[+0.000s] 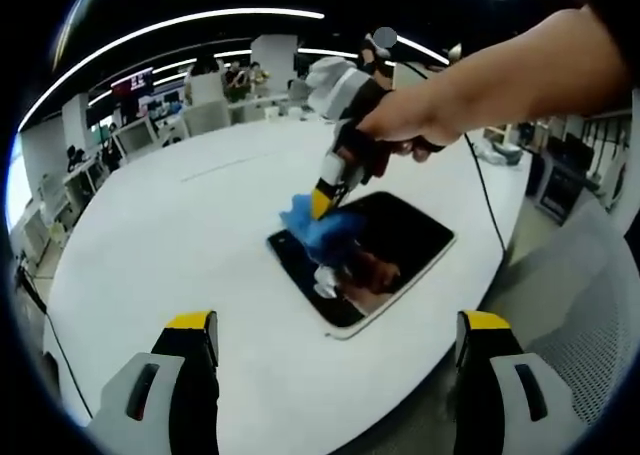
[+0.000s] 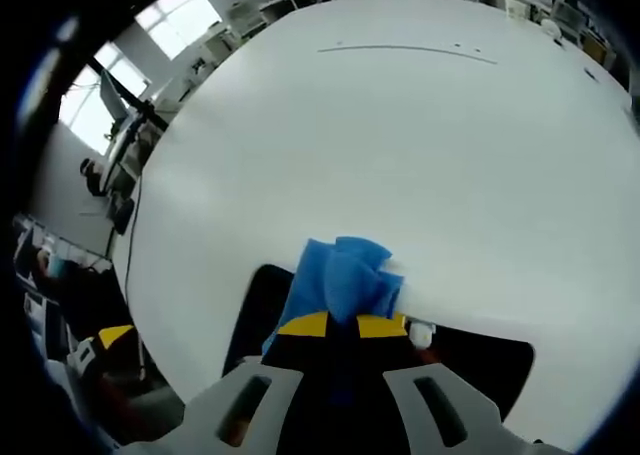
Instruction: Wipe the mirror surface with the cleaning cloth until all visible marks leave the cleaned area.
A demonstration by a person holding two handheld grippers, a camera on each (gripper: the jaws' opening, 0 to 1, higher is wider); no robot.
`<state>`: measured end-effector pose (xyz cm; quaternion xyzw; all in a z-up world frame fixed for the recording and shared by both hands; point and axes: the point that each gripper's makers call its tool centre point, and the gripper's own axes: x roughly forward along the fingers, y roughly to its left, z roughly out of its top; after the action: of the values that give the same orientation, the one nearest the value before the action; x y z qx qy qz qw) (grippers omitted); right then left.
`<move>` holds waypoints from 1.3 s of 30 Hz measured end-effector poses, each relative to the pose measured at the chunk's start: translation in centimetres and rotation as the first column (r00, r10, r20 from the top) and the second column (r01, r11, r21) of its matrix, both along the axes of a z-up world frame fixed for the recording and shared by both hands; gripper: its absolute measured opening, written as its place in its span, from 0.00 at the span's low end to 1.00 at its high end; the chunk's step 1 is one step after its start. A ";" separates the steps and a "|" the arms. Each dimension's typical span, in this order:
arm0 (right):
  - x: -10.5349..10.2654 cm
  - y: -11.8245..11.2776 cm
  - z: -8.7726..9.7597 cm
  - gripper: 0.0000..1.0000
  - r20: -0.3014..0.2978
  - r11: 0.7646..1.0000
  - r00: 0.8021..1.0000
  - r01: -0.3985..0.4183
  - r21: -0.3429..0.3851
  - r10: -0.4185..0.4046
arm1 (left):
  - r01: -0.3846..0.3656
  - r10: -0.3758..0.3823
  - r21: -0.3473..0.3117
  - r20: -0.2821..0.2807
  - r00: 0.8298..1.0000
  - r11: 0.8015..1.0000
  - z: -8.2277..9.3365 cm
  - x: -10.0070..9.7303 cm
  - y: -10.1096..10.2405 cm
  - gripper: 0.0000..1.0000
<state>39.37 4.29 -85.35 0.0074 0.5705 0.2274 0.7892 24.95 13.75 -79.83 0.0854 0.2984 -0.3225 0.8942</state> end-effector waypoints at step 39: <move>-3.0 0.1 -0.2 0.02 0.064 1.000 0.998 -0.003 -0.020 0.004 | -0.005 0.005 0.022 0.011 1.000 1.000 -0.1 0.2 0.2 0.99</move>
<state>36.32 4.41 -85.55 -0.0086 0.5472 0.2231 0.8066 25.13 13.98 -79.94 0.0964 0.2970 -0.3166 0.8957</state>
